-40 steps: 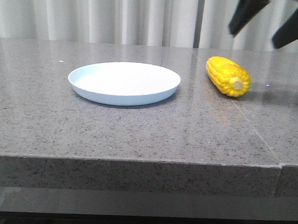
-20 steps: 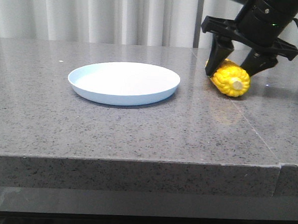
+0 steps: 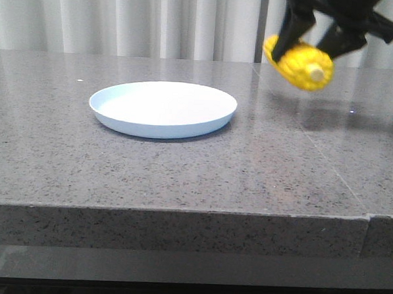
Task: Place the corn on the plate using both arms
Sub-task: 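Carry the corn with the right gripper and lower it onto the plate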
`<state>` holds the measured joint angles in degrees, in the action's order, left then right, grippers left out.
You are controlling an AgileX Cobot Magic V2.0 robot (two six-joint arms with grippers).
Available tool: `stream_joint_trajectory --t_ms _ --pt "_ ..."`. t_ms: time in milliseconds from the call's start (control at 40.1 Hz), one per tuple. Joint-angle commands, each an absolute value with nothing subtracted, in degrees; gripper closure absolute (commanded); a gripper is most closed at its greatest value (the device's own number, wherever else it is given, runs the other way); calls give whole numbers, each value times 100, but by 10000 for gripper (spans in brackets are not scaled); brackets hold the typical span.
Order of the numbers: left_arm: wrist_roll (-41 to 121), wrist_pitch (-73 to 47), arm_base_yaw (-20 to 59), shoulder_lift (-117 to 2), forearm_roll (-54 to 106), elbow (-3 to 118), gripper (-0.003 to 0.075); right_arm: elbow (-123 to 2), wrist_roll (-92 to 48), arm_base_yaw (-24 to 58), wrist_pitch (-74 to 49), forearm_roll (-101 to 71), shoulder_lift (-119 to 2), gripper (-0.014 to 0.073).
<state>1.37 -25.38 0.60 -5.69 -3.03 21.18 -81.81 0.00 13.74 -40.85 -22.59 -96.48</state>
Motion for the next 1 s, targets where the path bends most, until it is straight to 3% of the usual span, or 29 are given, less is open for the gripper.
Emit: stream_joint_trajectory --t_ms 0,225,375,649,749,974 --pt "137 -2042 92 -629 -246 2275 741 -8360 -41 1560 -3677 -2942 -9275 469" --pt "137 -2042 92 -629 -246 2275 741 -8360 -41 2309 -3390 -3656 -9564 468" --pt "137 -2042 92 -629 -246 2275 741 -8360 -41 2724 -3068 -3889 -9929 419" --pt "137 -2042 92 -629 -246 2275 741 -8360 -41 2810 -2956 -3900 -10362 385" --pt "137 -2042 92 -629 -246 2275 741 -8360 -41 2810 -2962 -3900 -10412 309" --pt "137 -2042 92 -629 -246 2275 741 -8360 -41 2799 -2931 -3900 -10390 41"
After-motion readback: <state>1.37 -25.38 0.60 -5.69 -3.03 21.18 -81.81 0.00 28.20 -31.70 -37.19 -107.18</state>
